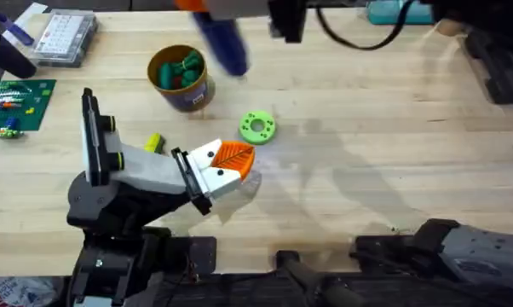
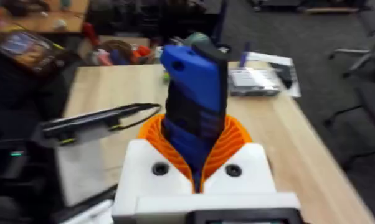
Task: Pick up the gripper from the table and insert it into the empty holder that is missing its gripper. Then pick up a screw, insert it into the mounting hole, and use the screwdriver to tighten it. Finally, clean up the table by picking up the vegetable and placing it into the bucket.
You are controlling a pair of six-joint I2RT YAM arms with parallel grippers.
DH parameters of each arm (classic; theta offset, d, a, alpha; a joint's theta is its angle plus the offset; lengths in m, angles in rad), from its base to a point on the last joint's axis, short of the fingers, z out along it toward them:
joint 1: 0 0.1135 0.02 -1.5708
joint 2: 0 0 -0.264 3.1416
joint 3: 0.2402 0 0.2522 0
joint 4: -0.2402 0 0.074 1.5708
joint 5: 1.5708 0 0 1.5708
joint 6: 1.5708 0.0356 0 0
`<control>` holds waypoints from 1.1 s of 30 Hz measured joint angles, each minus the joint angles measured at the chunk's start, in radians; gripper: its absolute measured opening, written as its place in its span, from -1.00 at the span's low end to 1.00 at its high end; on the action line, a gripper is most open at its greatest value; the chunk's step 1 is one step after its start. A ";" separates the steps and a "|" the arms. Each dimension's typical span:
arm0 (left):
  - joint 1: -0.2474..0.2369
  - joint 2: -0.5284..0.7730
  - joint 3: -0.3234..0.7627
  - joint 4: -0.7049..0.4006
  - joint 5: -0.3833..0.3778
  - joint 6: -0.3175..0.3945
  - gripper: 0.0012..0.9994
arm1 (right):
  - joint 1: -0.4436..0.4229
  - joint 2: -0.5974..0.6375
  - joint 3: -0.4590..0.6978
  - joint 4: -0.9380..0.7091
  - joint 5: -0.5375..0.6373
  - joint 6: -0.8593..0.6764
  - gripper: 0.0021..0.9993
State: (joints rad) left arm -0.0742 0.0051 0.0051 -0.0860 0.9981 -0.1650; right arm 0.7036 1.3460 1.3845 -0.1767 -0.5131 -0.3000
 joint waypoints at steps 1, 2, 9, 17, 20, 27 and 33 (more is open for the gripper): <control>0.000 0.000 0.000 0.000 0.000 0.000 -0.98 | -0.009 0.000 0.005 -0.022 0.039 -0.042 -0.95; 0.000 0.000 0.000 0.000 0.000 0.000 -0.98 | -0.019 0.001 0.008 -0.041 0.085 -0.086 -0.95; 0.000 0.000 0.000 0.000 0.000 0.000 -0.98 | -0.092 0.102 0.015 -0.080 0.397 -0.361 -0.95; 0.000 0.000 0.000 0.000 0.000 0.000 -0.98 | -0.150 0.307 0.015 -0.086 0.637 -0.616 -0.95; 0.000 0.000 0.000 0.000 0.000 0.000 -0.98 | -0.174 0.383 0.015 -0.085 0.703 -0.691 -0.95; 0.000 0.000 0.000 0.000 0.000 0.000 -0.98 | -0.225 0.535 0.015 -0.068 0.761 -0.813 -0.95; 0.000 0.000 0.000 0.000 0.000 0.000 -0.98 | -0.246 0.645 0.016 0.016 0.773 -0.911 -0.95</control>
State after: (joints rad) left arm -0.0742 0.0055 0.0051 -0.0860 0.9981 -0.1650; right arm 0.4578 1.9912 1.4002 -0.1609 0.2600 -1.2107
